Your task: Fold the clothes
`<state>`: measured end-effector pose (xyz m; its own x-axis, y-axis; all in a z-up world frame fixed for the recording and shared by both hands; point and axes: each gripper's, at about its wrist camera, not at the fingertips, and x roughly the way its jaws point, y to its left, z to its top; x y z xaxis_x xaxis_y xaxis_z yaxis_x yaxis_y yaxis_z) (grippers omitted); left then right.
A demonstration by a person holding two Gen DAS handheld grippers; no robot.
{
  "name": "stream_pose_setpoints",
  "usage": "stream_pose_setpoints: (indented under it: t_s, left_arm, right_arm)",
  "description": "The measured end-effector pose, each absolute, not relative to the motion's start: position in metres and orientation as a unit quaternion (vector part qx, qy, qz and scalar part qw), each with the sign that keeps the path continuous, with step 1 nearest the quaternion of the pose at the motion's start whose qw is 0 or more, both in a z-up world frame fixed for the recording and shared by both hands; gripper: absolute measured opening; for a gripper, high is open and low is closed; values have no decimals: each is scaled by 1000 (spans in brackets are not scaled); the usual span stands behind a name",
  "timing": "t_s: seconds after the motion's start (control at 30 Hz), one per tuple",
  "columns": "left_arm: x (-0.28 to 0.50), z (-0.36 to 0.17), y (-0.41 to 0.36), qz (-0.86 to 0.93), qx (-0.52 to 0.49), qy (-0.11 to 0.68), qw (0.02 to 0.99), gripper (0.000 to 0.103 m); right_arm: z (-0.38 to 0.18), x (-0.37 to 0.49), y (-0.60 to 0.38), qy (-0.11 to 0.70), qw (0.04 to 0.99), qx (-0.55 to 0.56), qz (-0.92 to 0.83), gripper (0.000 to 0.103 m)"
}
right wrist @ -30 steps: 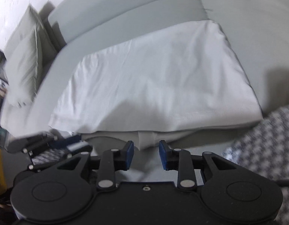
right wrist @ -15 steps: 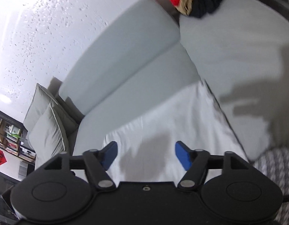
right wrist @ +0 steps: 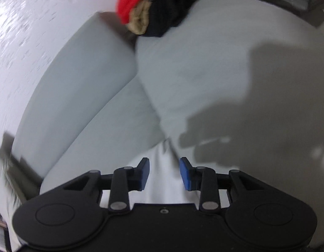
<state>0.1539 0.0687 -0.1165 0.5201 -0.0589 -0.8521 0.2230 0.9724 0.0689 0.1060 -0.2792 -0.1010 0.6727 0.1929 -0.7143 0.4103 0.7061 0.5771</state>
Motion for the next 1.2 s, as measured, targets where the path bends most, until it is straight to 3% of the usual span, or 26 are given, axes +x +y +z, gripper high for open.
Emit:
stream_pose_setpoints:
  t_s: [0.47,0.57,0.73,0.93,1.2]
  left_arm:
    - [156,-115,74,-89,97,474,871,17]
    - [155,-115,77,-90,87,475,871,17]
    - [156,-116,79,-91,78,477,871,17]
    - [156,-117,78,-91,76,477,871,17]
    - [154,-119,76,-87,78,472,874,17]
  right_arm:
    - [-165,170,-310,431,737,519,-48,31]
    - [-173,171,-311,431,718,543,-54,12]
    - [-180,158,-317,384,696,604,-58,6]
    - [-155,136,-318,324,764,548,-102,0]
    - [-130,131,-317,330,815,473,-56,5]
